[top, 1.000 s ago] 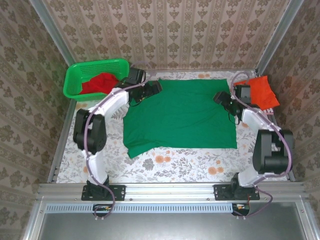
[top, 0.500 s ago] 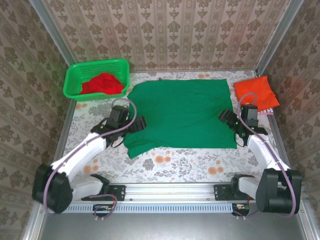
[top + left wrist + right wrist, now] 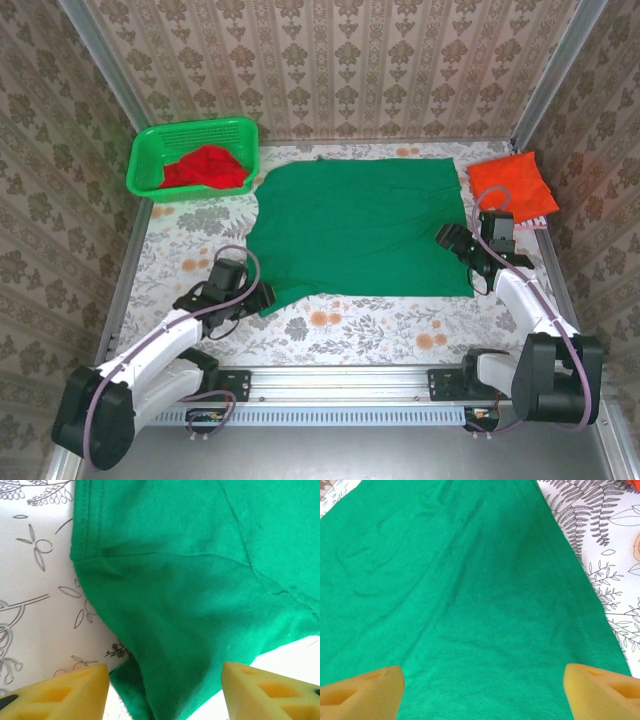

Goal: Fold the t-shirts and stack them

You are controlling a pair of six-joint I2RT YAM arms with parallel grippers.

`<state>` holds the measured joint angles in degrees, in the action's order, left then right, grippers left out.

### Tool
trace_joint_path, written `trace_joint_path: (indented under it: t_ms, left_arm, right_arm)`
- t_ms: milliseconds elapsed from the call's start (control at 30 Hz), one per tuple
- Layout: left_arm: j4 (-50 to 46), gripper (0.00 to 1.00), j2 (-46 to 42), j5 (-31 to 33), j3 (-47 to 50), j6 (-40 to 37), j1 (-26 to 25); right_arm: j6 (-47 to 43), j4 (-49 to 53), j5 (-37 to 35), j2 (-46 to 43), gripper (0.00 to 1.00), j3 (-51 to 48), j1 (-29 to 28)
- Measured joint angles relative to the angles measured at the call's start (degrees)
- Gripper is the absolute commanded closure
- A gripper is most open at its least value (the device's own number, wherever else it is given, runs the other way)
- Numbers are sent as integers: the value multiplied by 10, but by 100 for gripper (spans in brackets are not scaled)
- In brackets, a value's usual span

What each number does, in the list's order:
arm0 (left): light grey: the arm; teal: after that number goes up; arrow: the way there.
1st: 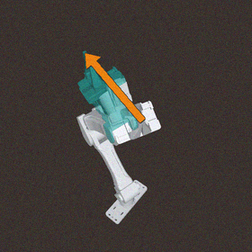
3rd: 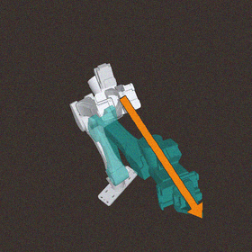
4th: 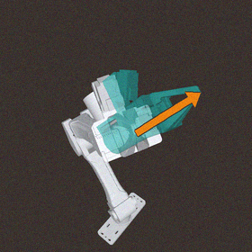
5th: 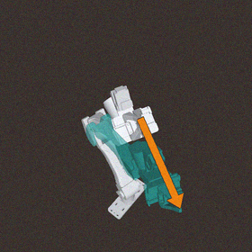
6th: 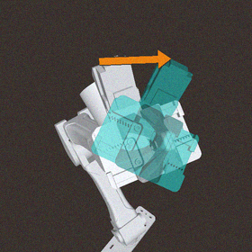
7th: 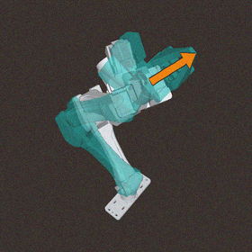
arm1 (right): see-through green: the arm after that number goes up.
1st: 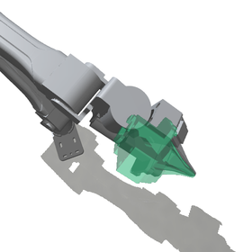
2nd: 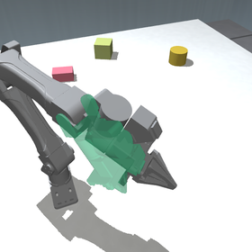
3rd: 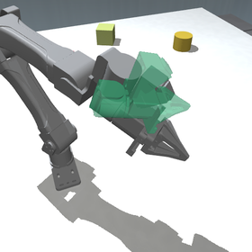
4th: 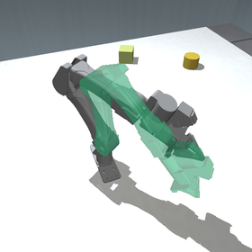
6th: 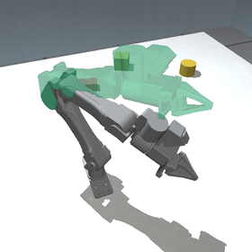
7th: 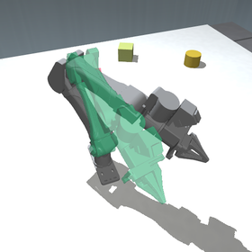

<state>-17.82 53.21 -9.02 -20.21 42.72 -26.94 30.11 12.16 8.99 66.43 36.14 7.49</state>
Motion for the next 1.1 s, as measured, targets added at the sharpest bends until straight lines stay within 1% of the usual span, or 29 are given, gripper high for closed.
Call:
trace_joint_path:
  t_ms: [67,133,367,767,933,1100]
  left_arm:
    - [13,50,14,-12,0,3,2]
    - [21,53,24,-24,0,9,3]
    - [24,51,27,-53,0,12,3]
    - [-1,50,-24,-69,33,19,3]
    - [0,57,-37,-70,48,28,4]
    - [-1,67,-47,-74,51,36,4]
  right_arm:
    - [0,-2,0,5,16,0,0]
    - [0,-3,0,8,16,0,0]
    - [0,-4,0,12,16,0,0]
    - [0,-13,2,24,16,0,0]
    - [0,-18,5,29,16,0,0]
    - [1,-21,5,30,16,0,0]
